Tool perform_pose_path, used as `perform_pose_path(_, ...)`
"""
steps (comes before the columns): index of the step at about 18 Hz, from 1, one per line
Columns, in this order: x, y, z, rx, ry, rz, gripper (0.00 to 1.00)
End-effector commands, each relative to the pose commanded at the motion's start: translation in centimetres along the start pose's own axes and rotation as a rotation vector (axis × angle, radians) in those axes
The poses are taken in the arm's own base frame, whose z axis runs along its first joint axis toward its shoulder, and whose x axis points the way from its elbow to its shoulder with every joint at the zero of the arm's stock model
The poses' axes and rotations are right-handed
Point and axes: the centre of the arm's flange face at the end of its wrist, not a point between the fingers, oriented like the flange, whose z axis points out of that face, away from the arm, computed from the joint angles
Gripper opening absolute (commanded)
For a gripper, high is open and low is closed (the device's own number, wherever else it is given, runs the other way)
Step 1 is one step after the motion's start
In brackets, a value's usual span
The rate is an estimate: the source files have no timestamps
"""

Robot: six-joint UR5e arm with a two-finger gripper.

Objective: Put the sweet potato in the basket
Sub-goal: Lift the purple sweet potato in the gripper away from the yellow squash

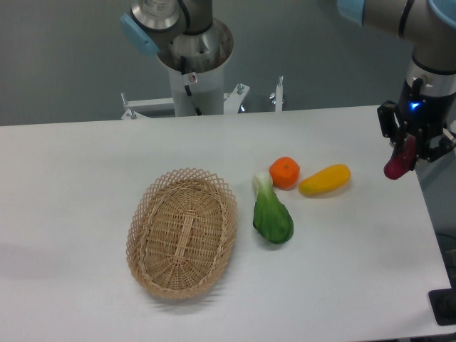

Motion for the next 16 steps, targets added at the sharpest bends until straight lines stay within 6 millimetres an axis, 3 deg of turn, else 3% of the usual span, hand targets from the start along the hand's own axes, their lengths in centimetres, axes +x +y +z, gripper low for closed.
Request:
perform_pose_path(5, 1.1, -1.5, -0.9, 0.004, -0.003, -0.049, 0.27)
perform_pose_path(11, 3.4, -9.3, 0.5, 0.025, 0.033, -0.142, 0.27)
perform_pose_path(16, 6.4, -15.4, 1.4, 0.037, 0.068, -0.243, 0.27)
